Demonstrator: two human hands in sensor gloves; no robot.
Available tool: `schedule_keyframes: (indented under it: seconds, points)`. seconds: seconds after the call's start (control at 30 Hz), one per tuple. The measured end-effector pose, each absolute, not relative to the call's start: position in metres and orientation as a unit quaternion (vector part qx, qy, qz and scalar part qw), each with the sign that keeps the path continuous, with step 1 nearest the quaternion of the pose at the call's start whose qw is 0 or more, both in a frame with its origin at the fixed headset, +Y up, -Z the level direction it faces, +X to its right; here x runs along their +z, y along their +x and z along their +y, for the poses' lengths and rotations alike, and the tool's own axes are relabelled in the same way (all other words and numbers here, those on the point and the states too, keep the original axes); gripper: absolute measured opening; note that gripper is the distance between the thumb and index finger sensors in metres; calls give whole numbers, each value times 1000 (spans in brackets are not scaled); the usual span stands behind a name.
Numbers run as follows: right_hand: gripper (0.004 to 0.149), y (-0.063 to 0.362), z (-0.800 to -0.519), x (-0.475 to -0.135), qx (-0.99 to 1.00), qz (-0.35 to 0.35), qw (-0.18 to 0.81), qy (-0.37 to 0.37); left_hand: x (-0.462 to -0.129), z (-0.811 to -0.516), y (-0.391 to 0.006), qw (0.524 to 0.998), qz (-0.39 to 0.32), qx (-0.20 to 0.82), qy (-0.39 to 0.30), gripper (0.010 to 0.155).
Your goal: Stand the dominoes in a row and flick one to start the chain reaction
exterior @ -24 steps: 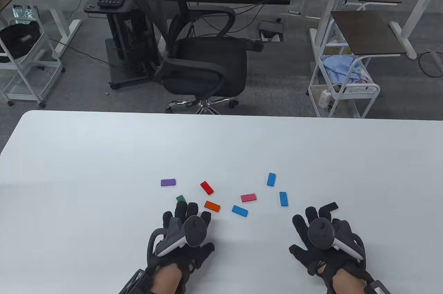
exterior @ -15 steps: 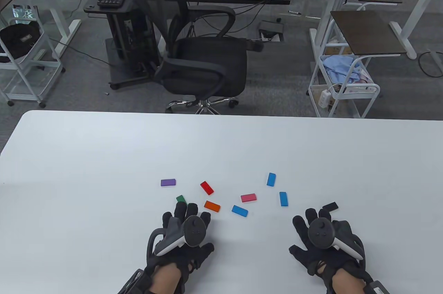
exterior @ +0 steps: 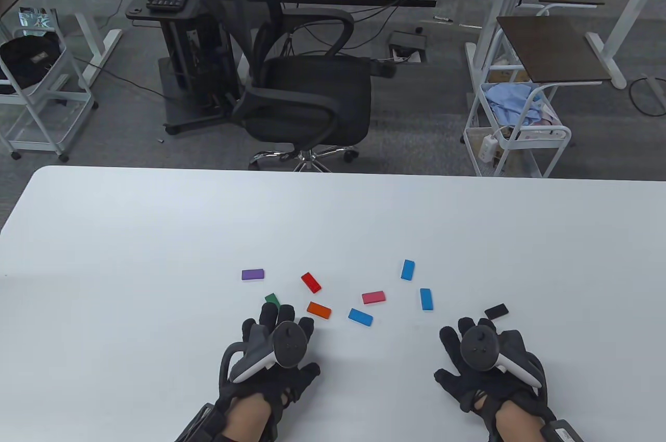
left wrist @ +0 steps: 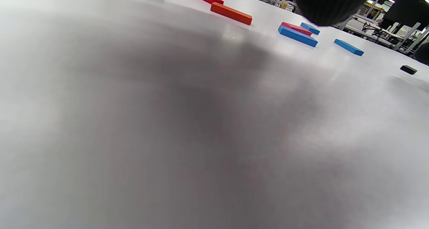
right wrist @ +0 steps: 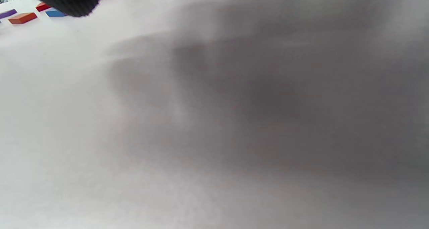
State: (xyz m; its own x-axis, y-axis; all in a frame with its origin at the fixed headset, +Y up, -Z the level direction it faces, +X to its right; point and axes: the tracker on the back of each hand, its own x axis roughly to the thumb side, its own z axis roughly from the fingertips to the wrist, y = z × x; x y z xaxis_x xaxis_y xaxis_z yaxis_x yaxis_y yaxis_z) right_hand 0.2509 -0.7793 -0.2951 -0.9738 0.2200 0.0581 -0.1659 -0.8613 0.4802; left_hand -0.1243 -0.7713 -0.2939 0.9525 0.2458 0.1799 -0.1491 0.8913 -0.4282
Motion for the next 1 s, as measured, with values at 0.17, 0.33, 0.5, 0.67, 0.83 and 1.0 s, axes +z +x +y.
schedule_keyframes:
  seconds: [0.17, 0.33, 0.5, 0.67, 0.83, 1.0]
  points:
    - [75, 238, -769, -304, 963, 243, 89, 71, -295, -771, -124, 965, -117, 107, -209, 81]
    - [74, 226, -761, -321, 956, 239, 144, 86, -295, -772, -125, 964, -118, 110, -213, 81]
    - [73, 214, -759, -346, 930, 255, 252, 77, -296, -772, -124, 963, -122, 113, -213, 81]
    - [72, 199, -764, -371, 920, 263, 282, 69, -296, -771, -123, 962, -131, 120, -207, 81]
    - [67, 180, -762, -393, 929, 250, 263, 69, -296, -771, -124, 961, -129, 122, -210, 80]
    - [60, 163, -755, -410, 948, 219, 215, 83, -297, -771, -124, 961, -131, 125, -209, 80]
